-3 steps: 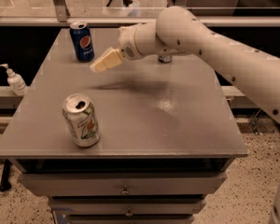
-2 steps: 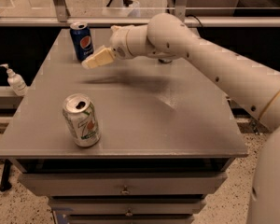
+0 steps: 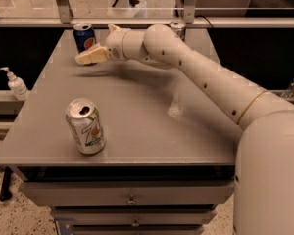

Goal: Knock pepsi can over

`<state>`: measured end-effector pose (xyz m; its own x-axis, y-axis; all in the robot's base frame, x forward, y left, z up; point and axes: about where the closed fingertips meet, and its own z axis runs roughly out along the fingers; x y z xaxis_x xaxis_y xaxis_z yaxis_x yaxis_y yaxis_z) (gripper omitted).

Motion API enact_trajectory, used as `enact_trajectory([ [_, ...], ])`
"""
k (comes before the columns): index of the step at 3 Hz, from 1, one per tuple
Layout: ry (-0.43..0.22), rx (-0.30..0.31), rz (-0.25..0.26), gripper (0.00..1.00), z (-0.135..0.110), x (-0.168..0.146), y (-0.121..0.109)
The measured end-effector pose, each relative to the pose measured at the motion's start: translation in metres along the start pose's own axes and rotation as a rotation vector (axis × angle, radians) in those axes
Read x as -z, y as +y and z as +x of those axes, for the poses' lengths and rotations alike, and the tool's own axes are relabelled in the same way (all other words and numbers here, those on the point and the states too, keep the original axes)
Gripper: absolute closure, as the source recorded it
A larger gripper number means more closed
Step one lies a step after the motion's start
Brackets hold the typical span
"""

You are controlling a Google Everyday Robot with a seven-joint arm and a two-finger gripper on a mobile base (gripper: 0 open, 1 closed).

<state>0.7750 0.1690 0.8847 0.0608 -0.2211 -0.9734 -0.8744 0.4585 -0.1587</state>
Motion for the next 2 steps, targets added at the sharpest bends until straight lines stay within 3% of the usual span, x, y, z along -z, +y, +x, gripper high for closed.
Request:
enact_trajectory([
  [1,-0.042,-0.018,0.005,0.17,-0.0003,-0.0121,-0.0045],
  [2,-0.055,-0.043,-0.003,0.41,-0.0015,-0.0126,-0.0004],
])
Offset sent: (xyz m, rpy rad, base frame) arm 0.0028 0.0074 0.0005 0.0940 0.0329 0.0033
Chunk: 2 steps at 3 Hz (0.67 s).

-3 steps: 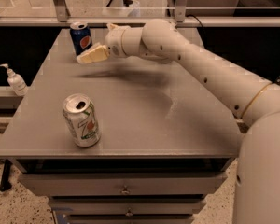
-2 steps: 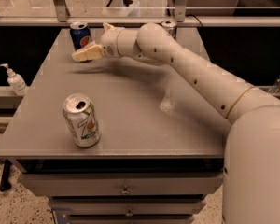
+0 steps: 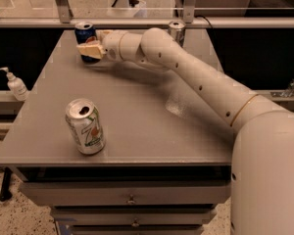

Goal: Knock pepsi can over

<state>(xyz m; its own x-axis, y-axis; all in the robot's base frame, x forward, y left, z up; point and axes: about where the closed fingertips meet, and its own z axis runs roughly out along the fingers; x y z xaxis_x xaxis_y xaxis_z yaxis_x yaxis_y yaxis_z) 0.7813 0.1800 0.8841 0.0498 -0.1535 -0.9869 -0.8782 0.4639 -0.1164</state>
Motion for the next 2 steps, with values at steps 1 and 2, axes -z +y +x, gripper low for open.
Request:
enact_trajectory([
  [1,0.015,-0.034,-0.027,0.64,-0.001,0.008,0.014],
  [2,0.039,-0.058,-0.051,0.88,-0.008,0.034,0.032],
])
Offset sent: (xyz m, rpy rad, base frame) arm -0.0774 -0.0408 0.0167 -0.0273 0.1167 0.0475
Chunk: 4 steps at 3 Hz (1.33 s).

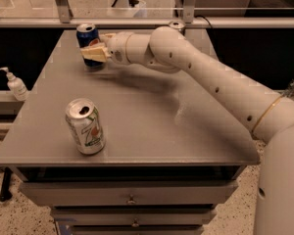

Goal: Knock pepsi can over

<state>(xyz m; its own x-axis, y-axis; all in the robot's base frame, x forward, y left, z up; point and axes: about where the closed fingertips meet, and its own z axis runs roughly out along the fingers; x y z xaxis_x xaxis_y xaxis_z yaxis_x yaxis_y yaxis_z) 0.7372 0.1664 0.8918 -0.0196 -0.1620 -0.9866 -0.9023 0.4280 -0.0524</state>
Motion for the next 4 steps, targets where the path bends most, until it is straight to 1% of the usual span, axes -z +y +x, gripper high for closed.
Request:
enact_trajectory([
  [1,0.055,0.001,0.006,1.0,-0.004,0.041,0.009],
  [2,0.157,0.024,0.004,1.0,-0.013,0.077,0.015],
  [3,0.316,0.059,0.017,1.0,-0.017,0.122,0.005],
  [4,0.493,0.095,0.024,1.0,-0.014,0.165,-0.002],
])
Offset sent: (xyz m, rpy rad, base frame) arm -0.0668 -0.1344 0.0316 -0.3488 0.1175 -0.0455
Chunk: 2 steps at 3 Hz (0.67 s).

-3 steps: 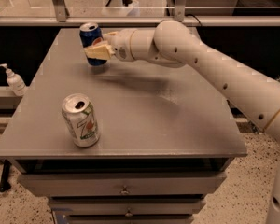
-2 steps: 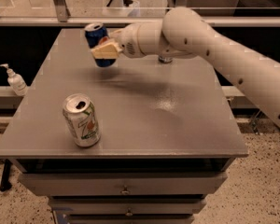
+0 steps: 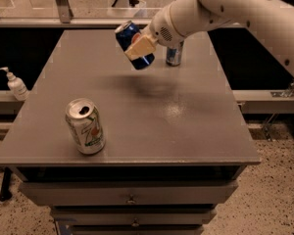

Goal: Knock pepsi can over

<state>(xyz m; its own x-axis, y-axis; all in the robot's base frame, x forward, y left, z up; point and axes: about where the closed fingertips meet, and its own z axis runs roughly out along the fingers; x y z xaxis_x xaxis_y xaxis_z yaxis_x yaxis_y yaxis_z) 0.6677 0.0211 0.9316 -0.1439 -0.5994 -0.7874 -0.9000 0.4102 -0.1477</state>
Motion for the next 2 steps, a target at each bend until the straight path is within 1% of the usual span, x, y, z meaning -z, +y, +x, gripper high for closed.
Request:
enact_trajectory([
  [1,0.161,0.031,0.004,1.0,0.022,0.029,0.0],
  [2,0.3,0.065,0.0,1.0,0.038,0.045,0.005],
])
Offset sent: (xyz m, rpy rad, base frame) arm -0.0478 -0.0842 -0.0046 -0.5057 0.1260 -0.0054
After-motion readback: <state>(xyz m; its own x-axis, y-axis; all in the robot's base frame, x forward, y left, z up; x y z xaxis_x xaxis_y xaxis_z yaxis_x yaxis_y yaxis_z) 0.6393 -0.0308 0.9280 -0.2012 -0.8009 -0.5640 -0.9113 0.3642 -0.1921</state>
